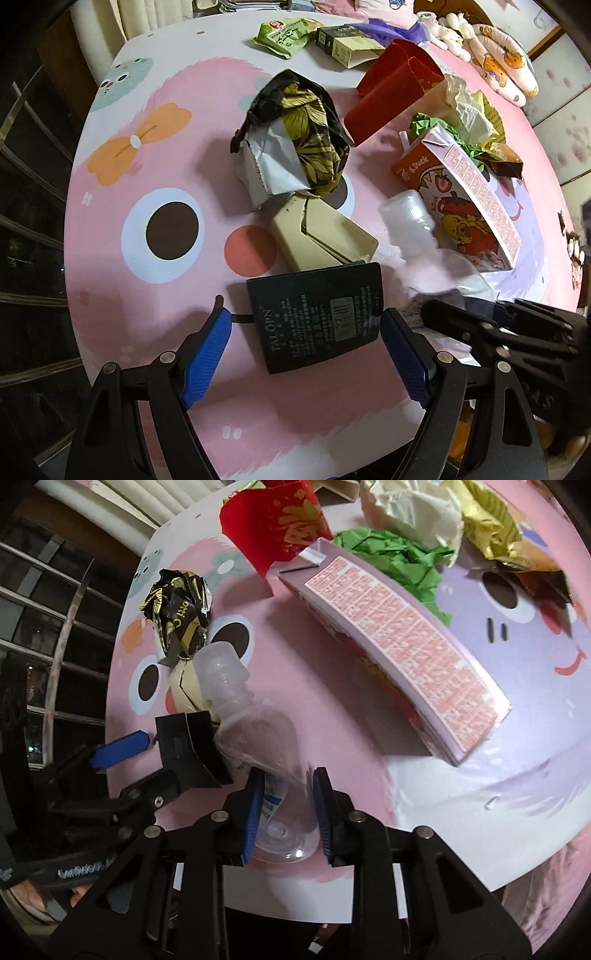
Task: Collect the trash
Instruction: 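Grasp the clear plastic bottle with the right tool while the left tool grasps the black card, then carry the bottle and black card down over the bin and release both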
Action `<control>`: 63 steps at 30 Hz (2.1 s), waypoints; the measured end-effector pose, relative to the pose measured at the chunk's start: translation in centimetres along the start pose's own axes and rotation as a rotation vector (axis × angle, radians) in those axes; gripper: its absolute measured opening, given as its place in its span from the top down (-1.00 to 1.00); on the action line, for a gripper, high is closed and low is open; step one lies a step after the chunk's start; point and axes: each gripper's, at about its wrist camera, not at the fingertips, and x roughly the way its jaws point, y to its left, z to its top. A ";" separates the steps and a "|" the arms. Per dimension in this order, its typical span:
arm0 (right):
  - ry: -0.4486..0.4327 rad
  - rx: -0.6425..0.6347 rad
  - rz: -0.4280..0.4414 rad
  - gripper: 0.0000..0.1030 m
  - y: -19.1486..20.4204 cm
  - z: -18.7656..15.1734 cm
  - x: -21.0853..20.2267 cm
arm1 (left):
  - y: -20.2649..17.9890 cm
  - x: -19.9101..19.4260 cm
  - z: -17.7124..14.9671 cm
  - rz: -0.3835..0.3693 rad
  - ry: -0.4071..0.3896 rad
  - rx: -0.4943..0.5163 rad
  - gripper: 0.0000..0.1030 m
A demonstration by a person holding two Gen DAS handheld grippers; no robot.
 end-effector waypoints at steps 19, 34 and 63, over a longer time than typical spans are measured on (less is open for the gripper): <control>-0.103 -0.010 -0.079 0.54 -1.8 -1.0 -5.5 | -0.6 1.5 -0.1 0.054 0.016 -0.023 -0.35; -0.118 -0.085 -0.063 0.54 -2.1 -2.1 -7.3 | -4.3 -3.5 -4.2 0.051 -0.125 0.033 -0.34; 0.091 -0.156 0.094 0.54 -20.1 -18.5 -5.7 | -19.5 -1.1 -23.9 0.110 -0.153 -0.185 -0.34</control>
